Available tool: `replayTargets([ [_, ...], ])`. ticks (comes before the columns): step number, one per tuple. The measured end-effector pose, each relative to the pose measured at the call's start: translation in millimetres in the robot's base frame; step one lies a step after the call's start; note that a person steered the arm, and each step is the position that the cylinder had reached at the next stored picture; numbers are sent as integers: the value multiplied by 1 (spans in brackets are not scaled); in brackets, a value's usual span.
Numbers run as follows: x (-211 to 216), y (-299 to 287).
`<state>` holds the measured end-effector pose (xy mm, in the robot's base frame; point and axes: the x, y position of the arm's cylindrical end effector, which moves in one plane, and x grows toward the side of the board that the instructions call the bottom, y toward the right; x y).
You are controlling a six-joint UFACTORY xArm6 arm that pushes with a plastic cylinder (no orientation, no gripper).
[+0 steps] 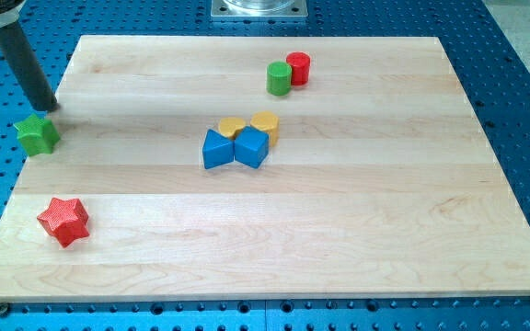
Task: Push the green star left to the red star
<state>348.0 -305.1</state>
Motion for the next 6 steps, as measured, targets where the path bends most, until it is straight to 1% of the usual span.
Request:
replayTargets([
  [1,18,1],
  [2,96,42],
  [3,103,57],
  [4,70,27],
  [5,77,0],
  [6,131,18],
])
